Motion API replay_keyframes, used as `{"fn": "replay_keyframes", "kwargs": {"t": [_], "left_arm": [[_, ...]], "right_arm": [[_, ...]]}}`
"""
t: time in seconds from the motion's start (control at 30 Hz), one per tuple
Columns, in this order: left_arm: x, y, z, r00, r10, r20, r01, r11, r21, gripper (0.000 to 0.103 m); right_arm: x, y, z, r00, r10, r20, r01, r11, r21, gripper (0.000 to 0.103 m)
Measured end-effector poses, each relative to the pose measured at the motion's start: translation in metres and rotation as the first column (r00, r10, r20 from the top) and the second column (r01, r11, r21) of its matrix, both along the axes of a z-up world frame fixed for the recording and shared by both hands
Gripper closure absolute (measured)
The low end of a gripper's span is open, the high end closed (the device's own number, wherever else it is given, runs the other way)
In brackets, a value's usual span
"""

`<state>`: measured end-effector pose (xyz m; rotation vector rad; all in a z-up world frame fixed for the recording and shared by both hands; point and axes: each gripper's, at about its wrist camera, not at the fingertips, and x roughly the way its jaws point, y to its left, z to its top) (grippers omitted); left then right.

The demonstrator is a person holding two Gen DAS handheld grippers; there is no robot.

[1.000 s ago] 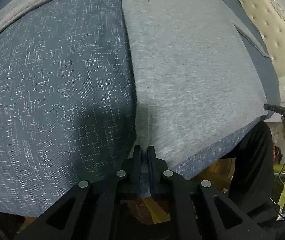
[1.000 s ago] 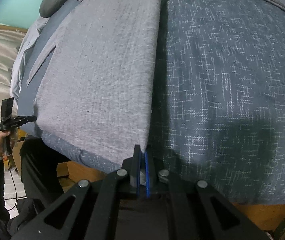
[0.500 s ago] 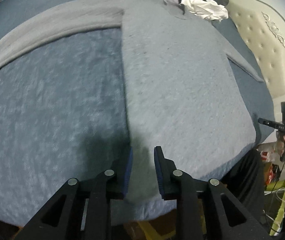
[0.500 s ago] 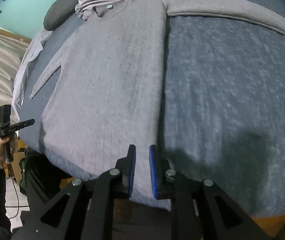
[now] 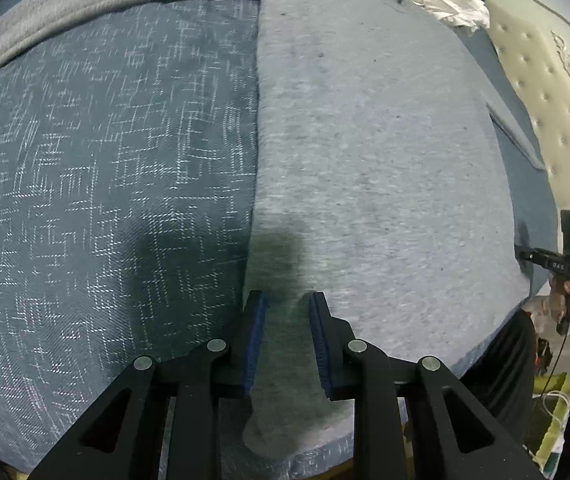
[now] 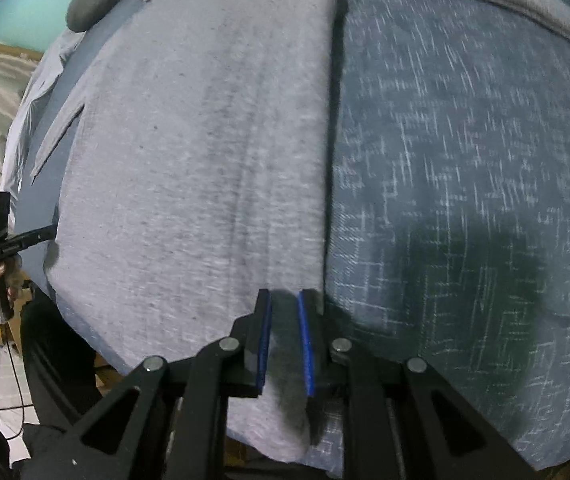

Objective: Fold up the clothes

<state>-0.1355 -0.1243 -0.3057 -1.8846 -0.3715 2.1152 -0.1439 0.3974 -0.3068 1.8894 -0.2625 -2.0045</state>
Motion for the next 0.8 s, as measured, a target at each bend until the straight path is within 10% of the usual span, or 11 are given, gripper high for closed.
{"fn": "replay_keyframes", "kwargs": {"t": [0.4,0.8], "left_arm": [[-0.044,0.007,0.073,0.965,0.077,-0.249,-0.078,0.997,0.006,0.071],[-0.08,0.035,0.056,0.92,0.169,-0.353,-0.172,0.985,0.024,0.069]], "right_arm": [[-0.039,0.078,0.044,0.964,-0.227,-0.141,0.216,0.972,-0.089,0.089],[-0.085,0.25,0.08,0.755,-0.587,-0.293,0.549,0.81,-0.207,0.073]]}}
